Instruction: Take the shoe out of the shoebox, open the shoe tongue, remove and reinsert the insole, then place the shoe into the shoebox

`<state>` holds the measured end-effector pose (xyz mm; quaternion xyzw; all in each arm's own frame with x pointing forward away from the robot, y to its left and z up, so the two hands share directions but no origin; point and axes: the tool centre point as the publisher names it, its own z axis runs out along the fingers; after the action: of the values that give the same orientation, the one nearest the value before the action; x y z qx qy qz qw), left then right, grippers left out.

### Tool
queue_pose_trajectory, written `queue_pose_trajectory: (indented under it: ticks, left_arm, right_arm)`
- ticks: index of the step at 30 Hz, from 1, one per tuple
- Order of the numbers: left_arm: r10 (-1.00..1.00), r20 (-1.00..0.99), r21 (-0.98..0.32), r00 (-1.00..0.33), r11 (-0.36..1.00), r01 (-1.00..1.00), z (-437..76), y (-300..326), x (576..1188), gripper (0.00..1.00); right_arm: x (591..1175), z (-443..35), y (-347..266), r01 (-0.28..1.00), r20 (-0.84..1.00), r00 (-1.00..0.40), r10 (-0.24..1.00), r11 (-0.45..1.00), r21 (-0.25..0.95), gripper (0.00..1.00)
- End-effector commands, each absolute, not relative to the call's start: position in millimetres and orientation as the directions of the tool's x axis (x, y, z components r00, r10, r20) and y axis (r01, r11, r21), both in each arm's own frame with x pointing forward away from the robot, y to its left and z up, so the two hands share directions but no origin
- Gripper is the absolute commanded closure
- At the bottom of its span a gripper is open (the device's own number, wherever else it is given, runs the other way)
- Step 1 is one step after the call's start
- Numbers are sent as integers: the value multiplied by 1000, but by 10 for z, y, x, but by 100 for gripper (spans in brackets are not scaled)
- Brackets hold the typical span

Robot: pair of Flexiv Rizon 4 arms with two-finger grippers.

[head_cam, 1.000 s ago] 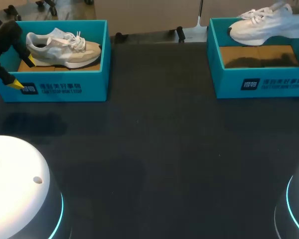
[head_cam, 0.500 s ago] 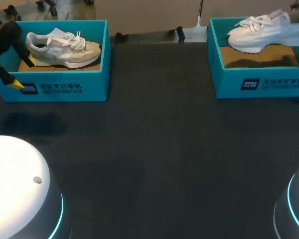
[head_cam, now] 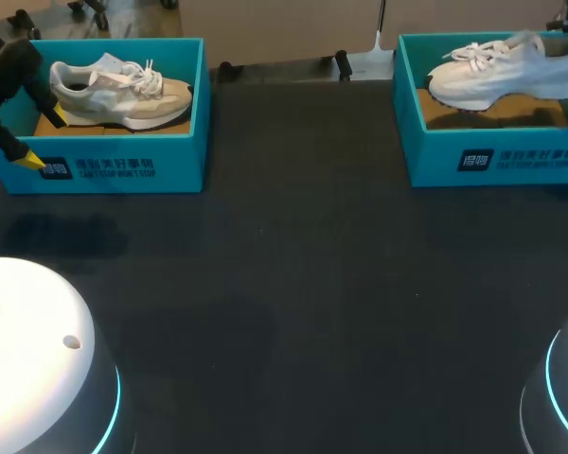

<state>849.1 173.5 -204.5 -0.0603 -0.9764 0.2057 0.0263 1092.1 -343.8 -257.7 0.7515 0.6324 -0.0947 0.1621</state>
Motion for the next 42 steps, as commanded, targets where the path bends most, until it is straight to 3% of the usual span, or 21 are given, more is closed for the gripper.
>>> queue_pose_trajectory:
  ticks: [1,19,42]
  left_arm:
    - [129,27,-402,-991,910,107,-2042,1736,8486,0]
    - [129,27,-402,-991,910,107,-2042,1736,8486,0]
    - [129,27,-402,-991,910,107,-2042,1736,8486,0]
  right_arm:
    - [10810,-2585,-3500,980,-326,184,927,-147,137,100]
    - [10815,-2727,-3543,979,-354,194,915,-158,127,100]
    - [10403,-2988,-3596,972,-351,233,907,-203,122,100]
